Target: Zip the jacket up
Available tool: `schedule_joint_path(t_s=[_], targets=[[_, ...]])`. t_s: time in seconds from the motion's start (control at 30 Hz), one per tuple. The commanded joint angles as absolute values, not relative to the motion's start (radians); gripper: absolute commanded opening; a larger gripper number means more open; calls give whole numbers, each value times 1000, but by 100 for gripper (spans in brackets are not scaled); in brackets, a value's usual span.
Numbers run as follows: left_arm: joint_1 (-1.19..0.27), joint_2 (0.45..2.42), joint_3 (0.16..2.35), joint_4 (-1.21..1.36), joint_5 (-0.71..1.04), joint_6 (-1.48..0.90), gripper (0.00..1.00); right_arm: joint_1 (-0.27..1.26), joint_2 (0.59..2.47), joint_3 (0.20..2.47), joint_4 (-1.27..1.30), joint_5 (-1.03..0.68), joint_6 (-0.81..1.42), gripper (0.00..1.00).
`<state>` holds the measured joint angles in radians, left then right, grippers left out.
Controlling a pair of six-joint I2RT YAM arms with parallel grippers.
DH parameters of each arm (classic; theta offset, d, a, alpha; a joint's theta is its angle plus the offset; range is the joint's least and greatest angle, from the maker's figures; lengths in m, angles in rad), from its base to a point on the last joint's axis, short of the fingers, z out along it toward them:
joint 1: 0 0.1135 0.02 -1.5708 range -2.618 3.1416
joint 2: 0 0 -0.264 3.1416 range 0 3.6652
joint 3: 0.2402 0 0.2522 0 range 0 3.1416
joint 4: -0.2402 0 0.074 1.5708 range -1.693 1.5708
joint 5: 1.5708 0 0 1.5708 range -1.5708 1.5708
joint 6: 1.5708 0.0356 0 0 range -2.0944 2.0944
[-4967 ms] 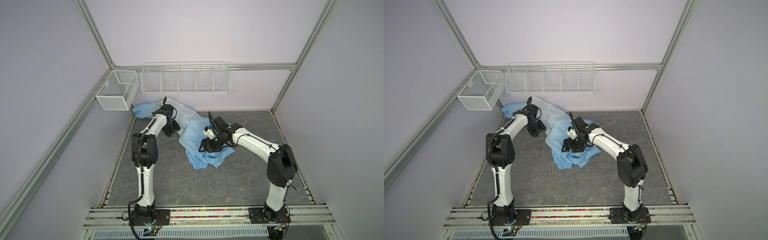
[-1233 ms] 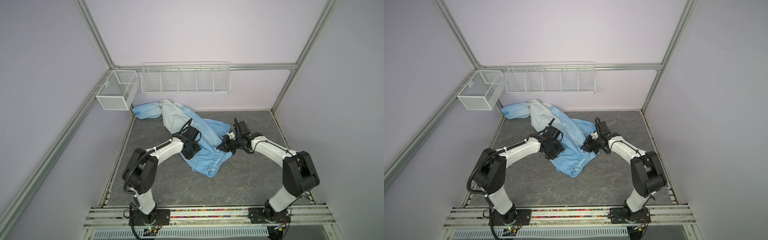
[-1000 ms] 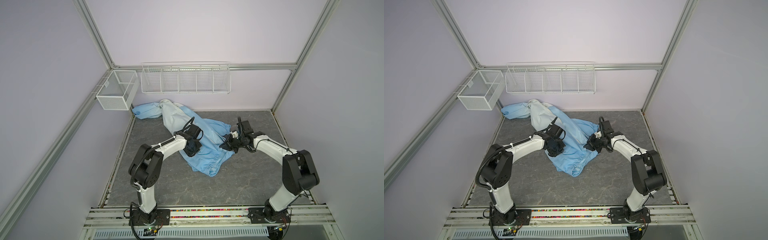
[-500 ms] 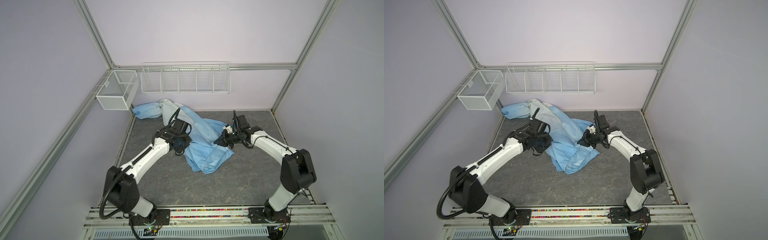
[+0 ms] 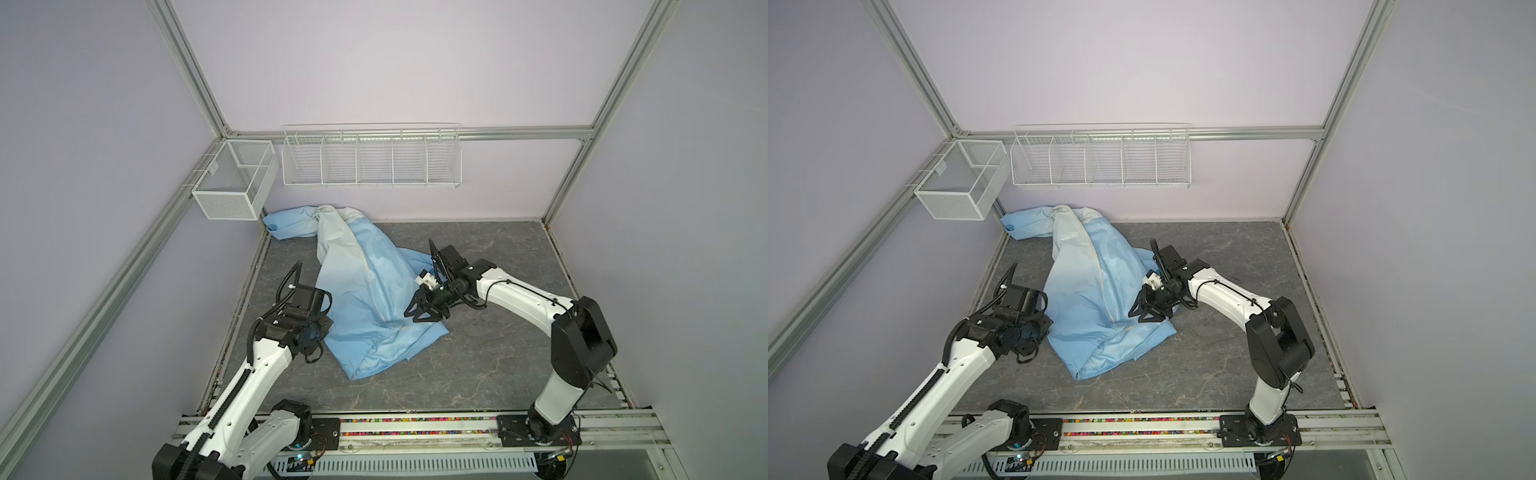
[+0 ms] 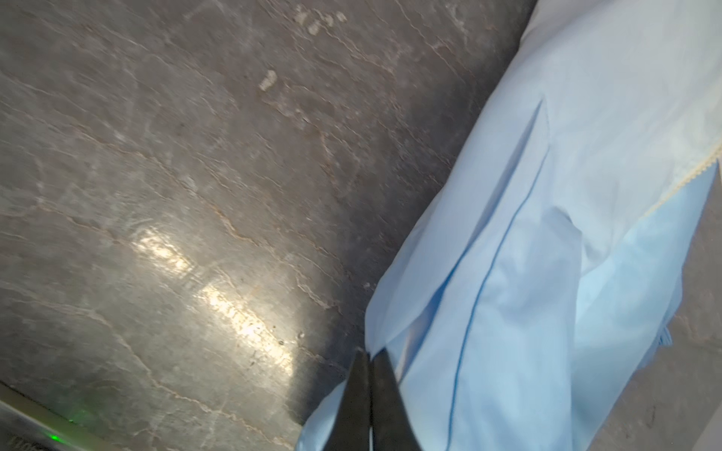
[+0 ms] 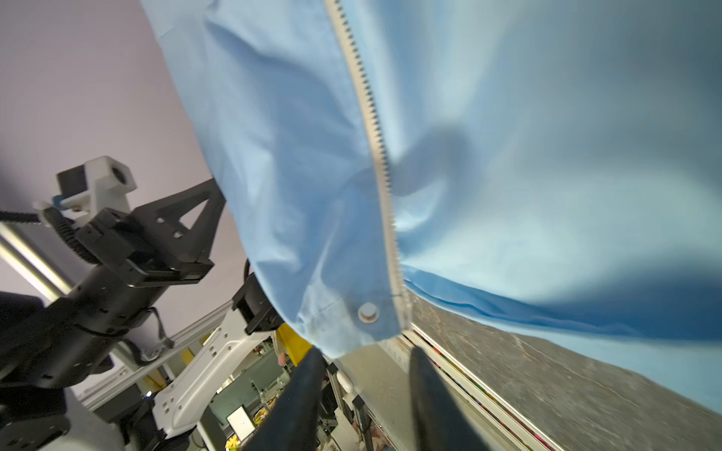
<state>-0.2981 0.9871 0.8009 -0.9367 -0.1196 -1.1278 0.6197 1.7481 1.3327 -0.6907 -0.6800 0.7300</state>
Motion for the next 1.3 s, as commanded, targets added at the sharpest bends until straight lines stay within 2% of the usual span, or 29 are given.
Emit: schedule_joint_path(t_s=[0.0, 0.03, 0.1, 0.2, 0.3, 0.4, 0.53, 0.7, 0.8, 0.9, 1.07, 1.27], targets=[[-272, 1029, 845, -1005, -136, -1092, 0, 546, 1691, 1356, -773, -611, 635, 56], [-270, 1041, 867, -1026, -147, -1092, 6, 515, 1678, 1363, -790, -593, 622, 59], [-270, 1048, 919, -1066, -169, -1092, 25, 451, 1662, 1374, -825, -561, 597, 62], [-270, 1042, 993, -1115, -207, -1048, 43, 385, 1686, 1423, -912, -469, 524, 59], [-268, 1042, 1074, -1156, -218, -1012, 49, 374, 1751, 1487, -988, -389, 445, 55], [-271, 1059, 1117, -1131, -145, -973, 54, 375, 1813, 1513, -987, -387, 417, 59], [-400, 1147, 1168, -1087, -83, -977, 55, 383, 1878, 1539, -971, -373, 392, 69], [-597, 1368, 1272, -944, -1, -992, 55, 411, 1967, 1588, -965, -392, 372, 71], [-637, 1518, 1350, -920, 77, -980, 55, 432, 2019, 1632, -966, -367, 358, 72], [-673, 1633, 1393, -954, 116, -960, 46, 444, 2075, 1676, -971, -354, 351, 72], [-724, 1579, 1231, -893, 131, -1026, 34, 467, 2146, 1736, -991, -311, 333, 70], [-727, 1443, 930, -723, 168, -1152, 27, 475, 2183, 1756, -991, -283, 343, 60]])
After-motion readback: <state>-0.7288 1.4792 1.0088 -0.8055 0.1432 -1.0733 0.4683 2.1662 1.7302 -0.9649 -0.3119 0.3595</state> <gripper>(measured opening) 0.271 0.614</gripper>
